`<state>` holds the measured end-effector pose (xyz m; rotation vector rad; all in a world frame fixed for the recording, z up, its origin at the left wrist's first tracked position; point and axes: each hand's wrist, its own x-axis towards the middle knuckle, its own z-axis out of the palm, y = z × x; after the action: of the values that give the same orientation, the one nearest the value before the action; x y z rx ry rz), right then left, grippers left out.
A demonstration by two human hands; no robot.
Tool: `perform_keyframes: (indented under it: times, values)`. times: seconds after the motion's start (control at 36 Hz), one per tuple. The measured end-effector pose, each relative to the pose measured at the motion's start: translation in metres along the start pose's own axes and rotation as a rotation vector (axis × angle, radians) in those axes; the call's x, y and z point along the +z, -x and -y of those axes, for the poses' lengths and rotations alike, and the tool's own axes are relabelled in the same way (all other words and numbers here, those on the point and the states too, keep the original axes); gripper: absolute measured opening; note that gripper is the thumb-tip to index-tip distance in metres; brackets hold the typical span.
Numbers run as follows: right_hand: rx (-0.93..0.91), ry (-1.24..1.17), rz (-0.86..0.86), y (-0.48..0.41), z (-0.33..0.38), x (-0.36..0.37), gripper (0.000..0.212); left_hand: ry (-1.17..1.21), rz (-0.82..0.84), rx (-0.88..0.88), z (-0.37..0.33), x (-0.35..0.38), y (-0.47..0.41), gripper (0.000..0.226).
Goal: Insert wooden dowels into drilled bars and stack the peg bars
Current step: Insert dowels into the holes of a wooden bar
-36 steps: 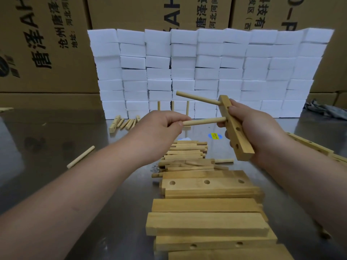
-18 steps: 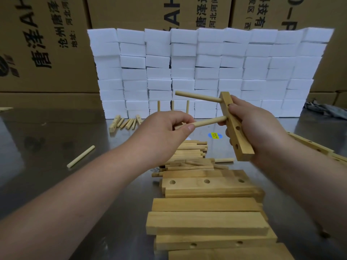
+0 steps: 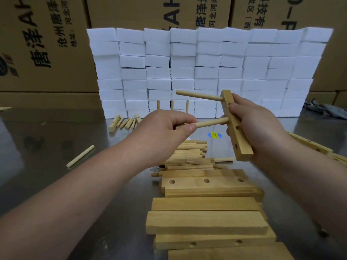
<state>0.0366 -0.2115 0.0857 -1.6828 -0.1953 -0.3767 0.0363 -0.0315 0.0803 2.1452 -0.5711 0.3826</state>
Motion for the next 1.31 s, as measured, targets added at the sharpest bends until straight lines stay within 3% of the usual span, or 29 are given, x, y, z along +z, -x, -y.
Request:
perform_keyframes:
  times: [0.11, 0.19, 0.42, 0.61, 0.78, 0.92, 1.08, 1.22, 1.31]
  values:
    - [0.032, 0.023, 0.022, -0.001, 0.004, 0.004, 0.043, -0.025, -0.029, 0.005, -0.001, -0.001, -0.001, 0.021]
    - [0.080, -0.032, 0.045, -0.003, 0.004, 0.006, 0.030, -0.082, -0.053, 0.031, -0.002, -0.002, -0.001, 0.023]
    - [0.177, -0.367, 0.149, 0.000, 0.003, 0.011, 0.036, -0.272, -0.114, 0.226, -0.007, 0.000, 0.003, 0.023]
    - [0.095, -0.388, 0.132, 0.006, 0.005, 0.015, 0.039, -0.298, -0.187, 0.287, -0.005, 0.003, 0.005, 0.018]
    - [0.049, -0.341, 0.137, 0.008, 0.005, 0.016, 0.041, -0.263, -0.138, 0.225, -0.004, 0.005, 0.006, 0.019]
    - [0.014, -0.307, 0.131, 0.010, 0.005, 0.016, 0.040, -0.103, -0.064, 0.060, -0.004, 0.006, 0.007, 0.025]
    - [0.008, -0.238, 0.133, 0.005, 0.004, 0.012, 0.037, -0.147, -0.033, -0.001, -0.010, 0.000, 0.000, 0.024]
    - [0.052, -0.231, -0.028, -0.004, -0.003, 0.008, 0.035, -0.134, 0.112, -0.201, -0.004, -0.008, -0.002, 0.045]
    - [0.110, -0.294, -0.141, -0.012, -0.004, 0.002, 0.029, -0.338, 0.223, -0.208, 0.004, -0.007, -0.002, 0.034]
